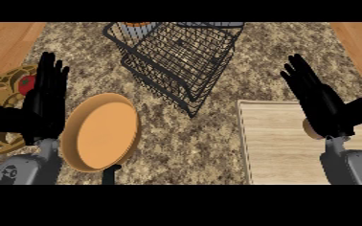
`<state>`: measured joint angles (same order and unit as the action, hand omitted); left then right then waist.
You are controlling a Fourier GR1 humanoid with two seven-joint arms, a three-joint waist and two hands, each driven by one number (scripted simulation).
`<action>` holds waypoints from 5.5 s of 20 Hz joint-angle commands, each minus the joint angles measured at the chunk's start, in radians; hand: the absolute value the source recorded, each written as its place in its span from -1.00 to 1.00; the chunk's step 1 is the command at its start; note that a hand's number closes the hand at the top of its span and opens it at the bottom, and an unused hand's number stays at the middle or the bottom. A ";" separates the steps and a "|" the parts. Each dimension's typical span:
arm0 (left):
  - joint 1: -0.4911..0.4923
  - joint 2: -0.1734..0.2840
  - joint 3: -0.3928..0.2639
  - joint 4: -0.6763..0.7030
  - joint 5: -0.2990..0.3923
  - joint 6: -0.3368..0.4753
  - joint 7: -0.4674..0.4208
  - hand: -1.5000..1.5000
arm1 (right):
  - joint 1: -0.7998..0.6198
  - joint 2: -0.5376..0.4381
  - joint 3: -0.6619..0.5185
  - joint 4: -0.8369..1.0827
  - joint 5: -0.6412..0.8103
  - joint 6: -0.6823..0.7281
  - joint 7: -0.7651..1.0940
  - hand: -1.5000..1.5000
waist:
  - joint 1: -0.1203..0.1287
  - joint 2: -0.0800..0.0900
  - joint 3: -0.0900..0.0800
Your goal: Pick the can from the tray and place it in the tiered basket
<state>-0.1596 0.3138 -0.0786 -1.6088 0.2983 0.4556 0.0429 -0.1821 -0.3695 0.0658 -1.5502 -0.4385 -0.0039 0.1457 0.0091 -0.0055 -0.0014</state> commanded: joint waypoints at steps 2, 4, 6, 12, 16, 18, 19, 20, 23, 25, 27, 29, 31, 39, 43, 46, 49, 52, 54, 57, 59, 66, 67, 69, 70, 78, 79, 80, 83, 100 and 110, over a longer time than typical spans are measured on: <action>0.025 0.029 -0.034 -0.011 -0.018 -0.060 0.052 0.00 | -0.007 -0.007 -0.017 -0.007 0.087 0.032 -0.148 1.00 | -0.007 0.005 0.002; 0.099 0.114 -0.028 0.001 0.017 -0.175 0.055 0.00 | 0.017 -0.031 -0.032 -0.131 0.115 0.025 -0.229 1.00 | -0.011 -0.001 0.001; 0.113 0.127 -0.085 0.042 -0.001 -0.233 0.057 0.00 | -0.006 -0.046 -0.039 -0.156 0.168 0.050 -0.351 1.00 | -0.018 0.002 0.002; 0.084 0.102 -0.088 0.107 0.030 -0.273 0.066 0.00 | 0.130 0.042 -0.170 0.006 0.399 -0.480 -0.204 -1.00 | -0.031 0.009 0.000; 0.126 0.111 -0.074 0.086 0.037 -0.320 0.049 0.00 | 0.229 -0.067 -0.141 -0.112 0.522 -0.450 -0.210 -1.00 | -0.021 0.003 0.000; 0.105 0.128 -0.067 0.091 0.039 -0.331 0.071 0.00 | 0.258 -0.136 -0.117 -0.154 0.611 -0.457 -0.111 -1.00 | -0.025 0.002 -0.001; 0.111 0.108 -0.074 0.075 0.025 -0.291 0.072 0.00 | 0.268 -0.218 -0.126 -0.144 0.647 -0.418 -0.068 -1.00 | -0.027 0.001 -0.002; 0.108 0.156 -0.036 0.056 0.053 -0.320 0.090 0.00 | 0.302 -0.273 -0.139 -0.150 0.692 -0.414 -0.032 -1.00 | -0.030 -0.001 -0.004; 0.107 0.109 -0.082 0.075 0.023 -0.297 0.083 0.00 | 0.351 -0.406 -0.094 -0.200 0.773 -0.288 0.107 -1.00 | -0.040 0.002 -0.006; 0.097 0.128 -0.070 0.054 0.034 -0.313 0.094 0.00 | 0.298 -0.498 -0.065 -0.224 0.776 -0.156 0.237 -1.00 | -0.010 0.004 -0.007; 0.091 0.122 -0.085 0.052 0.017 -0.305 0.097 0.00 | 0.306 -0.519 0.017 -0.266 0.772 -0.044 0.339 -1.00 | -0.003 0.006 -0.007; 0.079 0.110 -0.077 0.054 0.039 -0.309 0.115 0.00 | 0.306 -0.556 0.031 -0.346 0.704 0.069 0.450 -1.00 | -0.013 0.004 -0.006; 0.083 0.107 -0.093 0.071 0.009 -0.302 0.113 0.00 | 0.260 -0.566 0.068 -0.399 0.694 0.137 0.557 -1.00 | -0.002 0.006 -0.003; 0.082 0.042 -0.068 0.117 -0.037 -0.330 0.067 0.00 | 0.116 -0.376 0.130 -0.434 0.811 0.166 0.825 -1.00 | -0.008 0.006 0.001; 0.053 0.078 0.001 0.121 0.003 -0.388 0.103 0.00 | 0.107 -0.294 0.155 -0.301 0.894 0.151 0.801 -1.00 | -0.007 0.006 0.001; 0.118 0.066 0.005 0.062 -0.019 -0.394 0.097 0.00 | 0.115 -0.262 0.142 -0.232 0.949 0.157 0.756 -1.00 | -0.006 0.005 0.002; 0.122 0.099 0.028 0.020 -0.006 -0.432 0.142 0.00 | 0.050 -0.231 0.111 -0.093 0.962 0.155 0.693 -1.00 | 0.000 0.006 0.002; 0.113 0.006 -0.005 0.041 -0.075 -0.376 0.133 0.00 | 0.079 -0.188 0.113 -0.047 1.050 0.129 0.627 -1.00 | -0.006 0.006 0.002; 0.120 0.039 0.018 0.038 -0.067 -0.420 0.112 0.00 | 0.055 -0.157 0.123 0.062 1.105 0.060 0.564 -1.00 | -0.002 0.006 0.002; 0.111 0.029 0.036 0.043 -0.080 -0.422 0.149 0.00 | 0.071 -0.195 0.050 0.069 1.126 0.065 0.504 -1.00 | -0.006 0.005 0.002; 0.114 -0.013 0.034 0.035 -0.095 -0.415 0.149 0.00 | 0.104 -0.147 0.084 -0.052 1.189 0.094 0.609 -1.00 | -0.009 0.005 0.001; 0.143 -0.019 0.076 0.021 -0.105 -0.467 0.139 0.00 | 0.095 -0.134 0.032 0.082 1.206 0.149 0.484 -1.00 | -0.007 0.005 0.001; 0.095 -0.044 0.045 0.022 -0.123 -0.422 0.174 0.00 | 0.099 -0.106 0.081 0.115 1.215 0.150 0.500 1.00 | -0.007 0.006 0.002; 0.115 -0.038 0.050 0.046 -0.138 -0.430 0.156 0.00 | 0.064 -0.133 -0.006 0.172 1.109 0.202 0.427 1.00 | -0.004 0.007 0.002; 0.113 0.023 0.120 0.034 -0.058 -0.507 0.172 0.00 | 0.069 -0.116 0.032 0.156 1.142 0.207 0.439 1.00 | -0.002 0.006 0.002; 0.074 -0.045 0.069 0.029 -0.154 -0.432 0.198 0.00 | 0.060 -0.121 0.094 0.221 1.303 0.141 0.352 1.00 | -0.005 0.006 0.002; 0.131 -0.047 0.073 0.034 -0.144 -0.468 0.133 0.00 | 0.067 -0.124 0.094 0.181 1.313 0.158 0.378 1.00 | -0.005 0.005 0.001; 0.111 -0.029 0.099 0.000 -0.111 -0.480 0.194 0.00 | 0.058 -0.127 0.092 0.125 1.322 0.194 0.420 1.00 | -0.006 0.004 0.001; 0.069 -0.024 0.118 0.027 -0.120 -0.480 0.201 0.00 | 0.064 -0.130 0.050 0.230 1.380 0.019 0.302 1.00 | -0.006 0.006 0.002; 0.119 -0.044 0.114 0.017 -0.133 -0.496 0.176 0.00 | 0.227 0.047 0.109 -0.488 1.362 -0.271 0.312 1.00 | -0.017 -0.001 0.001; 0.143 -0.062 0.122 0.029 -0.144 -0.531 0.135 0.00 | -0.132 0.134 0.203 -0.617 1.379 0.136 0.633 1.00 | 0.003 0.005 0.000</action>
<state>-0.0492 0.2591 0.0451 -1.5690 0.1521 -0.0534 0.2014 -0.1528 -0.2774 0.2418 -2.1718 0.9430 0.0080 0.6771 0.0031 -0.0019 -0.0012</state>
